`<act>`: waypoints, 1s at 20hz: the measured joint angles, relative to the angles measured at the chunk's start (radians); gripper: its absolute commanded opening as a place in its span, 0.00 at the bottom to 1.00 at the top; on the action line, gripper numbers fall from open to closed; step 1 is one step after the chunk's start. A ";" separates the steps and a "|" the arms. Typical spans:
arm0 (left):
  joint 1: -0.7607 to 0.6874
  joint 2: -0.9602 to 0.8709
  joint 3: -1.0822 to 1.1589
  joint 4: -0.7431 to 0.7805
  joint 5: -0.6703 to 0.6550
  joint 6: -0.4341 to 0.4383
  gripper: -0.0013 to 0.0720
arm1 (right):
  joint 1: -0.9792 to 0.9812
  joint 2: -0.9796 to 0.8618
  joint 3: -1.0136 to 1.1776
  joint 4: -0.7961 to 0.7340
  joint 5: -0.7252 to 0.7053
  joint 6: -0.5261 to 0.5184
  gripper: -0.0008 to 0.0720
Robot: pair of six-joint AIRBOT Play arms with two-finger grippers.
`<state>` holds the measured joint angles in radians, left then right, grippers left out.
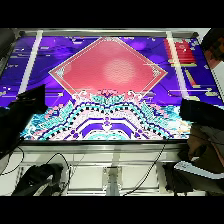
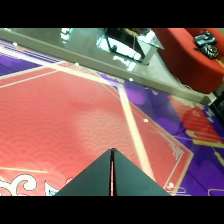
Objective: Fold the clothes and pants, and hang the long-sleeved shirts on hangers.
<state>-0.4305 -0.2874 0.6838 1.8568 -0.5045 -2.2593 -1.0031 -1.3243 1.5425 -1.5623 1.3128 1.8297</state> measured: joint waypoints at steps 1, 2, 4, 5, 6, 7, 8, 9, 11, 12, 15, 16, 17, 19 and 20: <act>0.000 0.000 0.000 0.011 0.000 0.000 0.05 | 0.000 0.000 0.035 0.026 0.001 0.010 0.63; 0.000 0.000 0.000 0.027 0.000 0.000 0.05 | 0.000 0.000 0.077 0.074 -0.002 0.019 0.51; 0.004 0.000 0.000 0.067 0.000 0.000 0.04 | 0.007 0.000 0.154 0.215 -0.026 0.024 0.43; 0.008 0.000 0.000 0.080 0.000 0.000 0.04 | 0.020 0.000 0.188 0.298 -0.042 0.023 0.33; 0.014 0.000 0.000 0.092 0.000 0.000 0.04 | 0.041 0.000 0.217 0.378 -0.060 0.009 0.10; 0.023 0.000 0.000 0.101 0.000 -0.001 0.04 | 0.073 0.000 0.243 0.457 -0.072 -0.011 0.03; 0.032 0.000 0.002 0.107 0.000 -0.001 0.04 | 0.110 0.000 0.263 0.517 -0.088 -0.029 0.03; 0.040 0.000 0.003 0.111 -0.001 -0.003 0.04 | 0.153 0.000 0.278 0.560 -0.103 -0.045 0.03; 0.051 0.000 0.010 0.118 -0.002 -0.003 0.04 | 0.266 -0.002 0.298 0.623 -0.138 -0.068 0.03; 0.055 0.000 0.013 0.120 -0.003 -0.003 0.04 | 0.323 -0.005 0.303 0.645 -0.148 -0.077 0.03; 0.061 0.000 0.017 0.122 -0.004 -0.004 0.04 | 0.510 -0.019 0.312 0.681 -0.188 -0.109 0.03; 0.063 0.000 0.018 0.123 -0.004 -0.004 0.04 | 0.573 -0.027 0.314 0.685 -0.201 -0.117 0.03; 0.063 0.000 0.018 0.124 -0.004 -0.004 0.04 | 0.634 -0.037 0.316 0.694 -0.211 -0.122 0.03; 0.064 0.000 0.019 0.124 -0.004 -0.004 0.04 | 0.734 -0.061 0.317 0.699 -0.223 -0.130 0.03; 0.064 0.000 0.018 0.124 -0.004 -0.003 0.04 | 0.774 -0.072 0.317 0.700 -0.229 -0.132 0.03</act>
<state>-0.3668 -0.2871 0.7021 1.9812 -0.5087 -2.2627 -0.2291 -1.3964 1.8595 -0.8627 1.0843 1.6978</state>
